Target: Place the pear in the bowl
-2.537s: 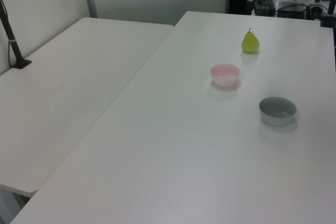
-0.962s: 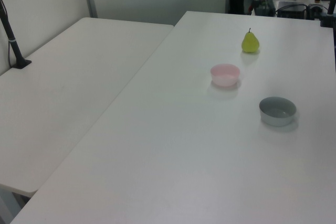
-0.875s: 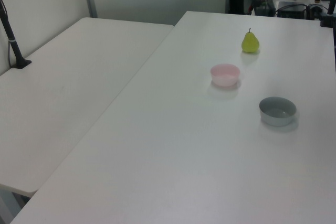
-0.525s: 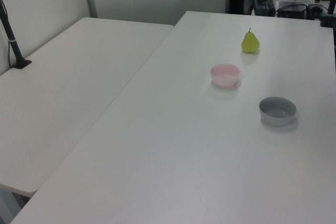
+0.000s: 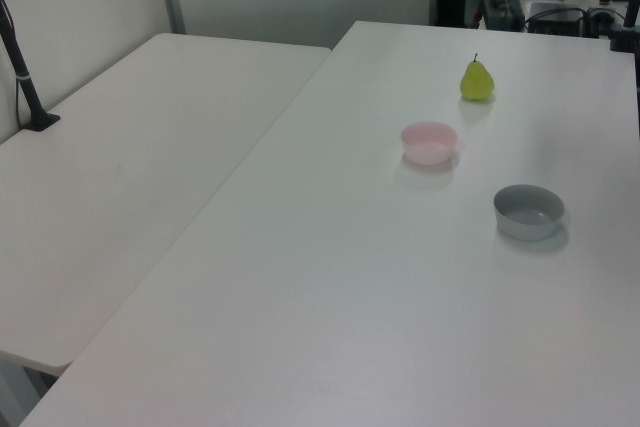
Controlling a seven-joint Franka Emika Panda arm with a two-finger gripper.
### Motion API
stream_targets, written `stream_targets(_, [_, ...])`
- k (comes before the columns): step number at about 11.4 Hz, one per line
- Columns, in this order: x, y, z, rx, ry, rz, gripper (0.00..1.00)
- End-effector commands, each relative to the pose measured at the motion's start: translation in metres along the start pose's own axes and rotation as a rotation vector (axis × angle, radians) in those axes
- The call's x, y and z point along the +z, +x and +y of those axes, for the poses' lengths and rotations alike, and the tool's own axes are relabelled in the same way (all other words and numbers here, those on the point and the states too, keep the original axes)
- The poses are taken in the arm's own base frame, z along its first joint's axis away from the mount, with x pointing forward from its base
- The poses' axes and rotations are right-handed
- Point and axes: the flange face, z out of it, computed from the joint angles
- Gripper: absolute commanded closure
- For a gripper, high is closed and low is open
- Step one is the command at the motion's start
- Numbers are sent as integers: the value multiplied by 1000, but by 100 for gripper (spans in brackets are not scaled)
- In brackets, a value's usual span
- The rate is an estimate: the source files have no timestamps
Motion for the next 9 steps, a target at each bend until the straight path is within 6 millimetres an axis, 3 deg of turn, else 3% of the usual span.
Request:
stream_targets(1, [21, -2, 42, -60, -64, 33, 0])
stream_targets(6, [99, 23, 84, -45, -147, 30, 0])
stream_targets(9, [142, 24, 93, -9, -117, -12, 0])
